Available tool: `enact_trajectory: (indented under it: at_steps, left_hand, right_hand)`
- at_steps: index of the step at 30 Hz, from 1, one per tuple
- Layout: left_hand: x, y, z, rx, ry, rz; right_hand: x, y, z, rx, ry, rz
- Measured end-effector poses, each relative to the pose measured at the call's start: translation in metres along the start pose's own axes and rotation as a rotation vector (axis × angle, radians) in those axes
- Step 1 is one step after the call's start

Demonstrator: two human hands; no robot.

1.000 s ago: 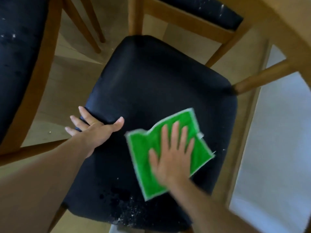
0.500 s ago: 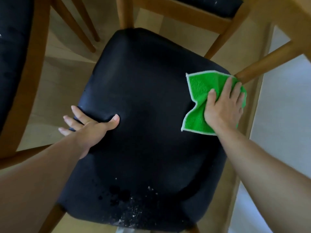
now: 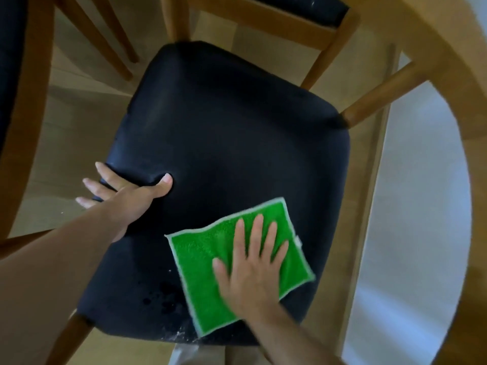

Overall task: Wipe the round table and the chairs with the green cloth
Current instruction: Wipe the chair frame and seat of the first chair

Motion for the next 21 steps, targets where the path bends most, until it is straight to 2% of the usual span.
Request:
enact_trajectory:
  at_steps: [3,8,12,15,21]
  left_hand:
    - [0.0,-0.001,0.0,-0.003,0.027,-0.035]
    - [-0.001,-0.002,-0.001,-0.022,0.044,-0.069]
    - [0.0,-0.004,-0.001,-0.019,0.032,-0.075]
    - [0.0,-0.004,-0.002,-0.015,0.017,-0.075]
    - [0.0,0.0,0.0,0.001,0.017,-0.11]
  right_hand:
    - [0.039,-0.04,0.048,0.096,0.067,0.087]
    - [0.104,-0.119,0.125,-0.101,-0.043,0.167]
    - [0.105,-0.126,0.113,-0.227,-0.073,0.196]
    - [0.069,-0.088,0.048,-0.047,0.055,0.113]
    - [-0.011,0.017,-0.053,0.571,0.263,-0.065]
Point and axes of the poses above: each hand's wrist, its own y-axis away from the middle knuckle, its own x-axis out of the back of the hand, z = x × y, the point moved 7 cm from there along -y, towards the middle knuckle, and after that the axes turned 12 degrees about -z, right-handed, at the moved point
